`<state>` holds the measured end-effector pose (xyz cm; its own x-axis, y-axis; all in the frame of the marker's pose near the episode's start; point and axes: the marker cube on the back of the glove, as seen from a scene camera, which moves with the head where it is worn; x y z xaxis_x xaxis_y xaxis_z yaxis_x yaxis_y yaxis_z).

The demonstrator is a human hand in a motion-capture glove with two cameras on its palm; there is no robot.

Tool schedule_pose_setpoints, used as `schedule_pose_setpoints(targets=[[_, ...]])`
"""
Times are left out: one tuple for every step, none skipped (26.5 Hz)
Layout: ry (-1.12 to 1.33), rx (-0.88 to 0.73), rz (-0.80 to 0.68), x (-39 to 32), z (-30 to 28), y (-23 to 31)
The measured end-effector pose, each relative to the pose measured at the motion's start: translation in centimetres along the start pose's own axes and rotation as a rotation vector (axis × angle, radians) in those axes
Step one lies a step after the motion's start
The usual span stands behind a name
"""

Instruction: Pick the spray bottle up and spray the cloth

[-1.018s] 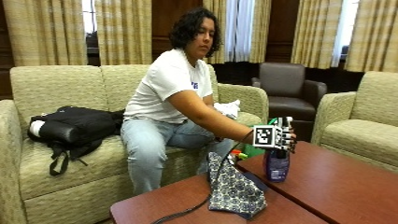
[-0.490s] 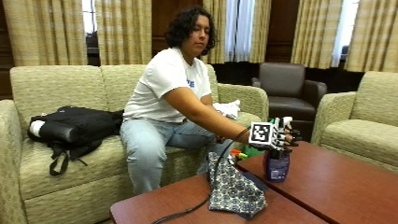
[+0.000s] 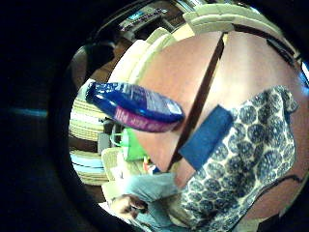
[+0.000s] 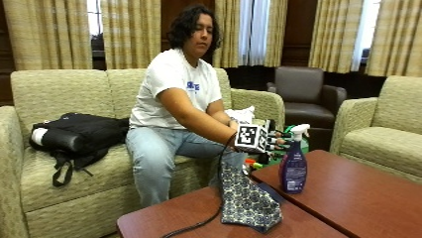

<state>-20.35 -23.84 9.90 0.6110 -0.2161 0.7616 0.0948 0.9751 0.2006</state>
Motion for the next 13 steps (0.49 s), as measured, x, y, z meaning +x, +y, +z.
schedule_pose_setpoints(targets=[[0.003, -0.005, 0.001, 0.2, -0.4, 0.7], [0.009, -0.012, 0.001, 0.3, -0.8, 1.4], [0.016, -0.018, 0.0, 0.5, -1.3, 2.0], [0.026, -0.023, -0.001, 0.7, -1.8, 2.7], [0.036, -0.028, -0.002, 0.9, -2.3, 3.5], [0.045, -0.031, -0.003, 1.0, -2.8, 4.2], [0.054, -0.033, -0.004, 1.2, -3.4, 5.0], [0.06, -0.033, -0.005, 1.4, -4.1, 5.7], [0.064, -0.033, -0.007, 1.5, -4.7, 6.4], [0.067, -0.032, -0.009, 1.6, -5.3, 7.1], [0.069, -0.029, -0.01, 1.7, -5.8, 7.7], [0.069, -0.025, -0.01, 1.8, -6.4, 8.3], [0.067, -0.02, -0.008, 1.9, -6.8, 9.0]])
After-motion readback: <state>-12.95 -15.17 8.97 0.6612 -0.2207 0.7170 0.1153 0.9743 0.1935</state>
